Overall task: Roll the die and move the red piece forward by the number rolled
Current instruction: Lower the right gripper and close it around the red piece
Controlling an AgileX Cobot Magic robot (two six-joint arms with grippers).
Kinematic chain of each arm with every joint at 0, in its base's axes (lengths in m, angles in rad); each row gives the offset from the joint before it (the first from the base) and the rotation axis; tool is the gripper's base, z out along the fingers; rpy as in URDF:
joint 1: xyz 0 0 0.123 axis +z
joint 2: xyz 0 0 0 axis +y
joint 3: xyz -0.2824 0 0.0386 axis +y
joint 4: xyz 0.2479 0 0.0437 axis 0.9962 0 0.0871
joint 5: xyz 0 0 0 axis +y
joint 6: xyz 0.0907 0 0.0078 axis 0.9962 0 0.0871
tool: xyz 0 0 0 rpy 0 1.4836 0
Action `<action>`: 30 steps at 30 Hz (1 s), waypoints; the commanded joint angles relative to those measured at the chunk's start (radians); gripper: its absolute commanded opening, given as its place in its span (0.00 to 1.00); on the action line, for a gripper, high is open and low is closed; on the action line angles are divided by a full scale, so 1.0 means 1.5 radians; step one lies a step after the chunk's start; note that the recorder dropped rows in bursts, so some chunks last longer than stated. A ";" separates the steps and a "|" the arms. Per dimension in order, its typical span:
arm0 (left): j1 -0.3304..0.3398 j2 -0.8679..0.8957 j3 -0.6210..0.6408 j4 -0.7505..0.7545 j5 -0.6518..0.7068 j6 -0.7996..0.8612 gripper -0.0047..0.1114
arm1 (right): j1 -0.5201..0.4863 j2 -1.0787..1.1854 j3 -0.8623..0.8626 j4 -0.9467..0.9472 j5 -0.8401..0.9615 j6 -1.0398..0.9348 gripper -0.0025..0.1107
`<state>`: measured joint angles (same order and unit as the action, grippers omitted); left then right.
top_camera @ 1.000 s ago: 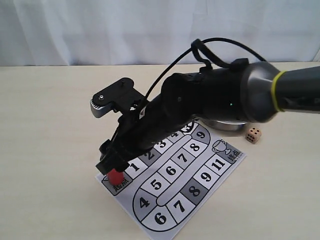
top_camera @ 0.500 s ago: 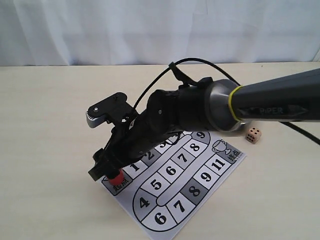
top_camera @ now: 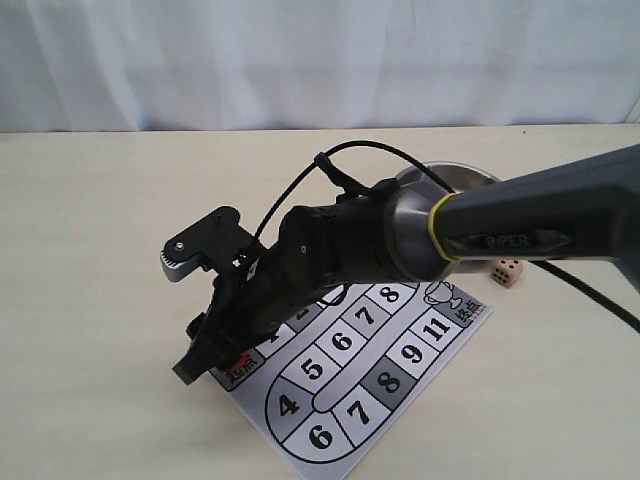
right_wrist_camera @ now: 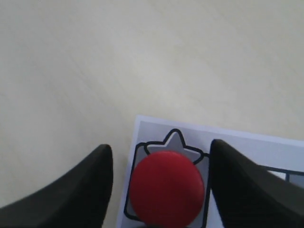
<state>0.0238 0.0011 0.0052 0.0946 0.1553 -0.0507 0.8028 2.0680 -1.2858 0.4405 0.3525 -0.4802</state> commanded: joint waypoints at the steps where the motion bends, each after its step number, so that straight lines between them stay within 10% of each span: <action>1: 0.000 -0.001 -0.003 -0.001 -0.007 -0.001 0.04 | 0.002 -0.002 -0.003 -0.015 -0.008 -0.005 0.51; 5: 0.000 -0.001 -0.003 -0.001 -0.007 -0.001 0.04 | 0.002 -0.002 -0.003 -0.025 -0.008 -0.005 0.51; 13: 0.000 -0.001 -0.003 -0.001 -0.007 -0.001 0.04 | 0.002 -0.002 -0.003 -0.049 -0.010 -0.003 0.06; 30: 0.000 -0.001 -0.003 -0.001 -0.009 -0.001 0.04 | -0.054 -0.004 -0.003 -0.095 -0.028 0.050 0.06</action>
<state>0.0238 0.0011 0.0052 0.0946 0.1553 -0.0507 0.7276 2.0680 -1.2879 0.3059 0.3210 -0.4036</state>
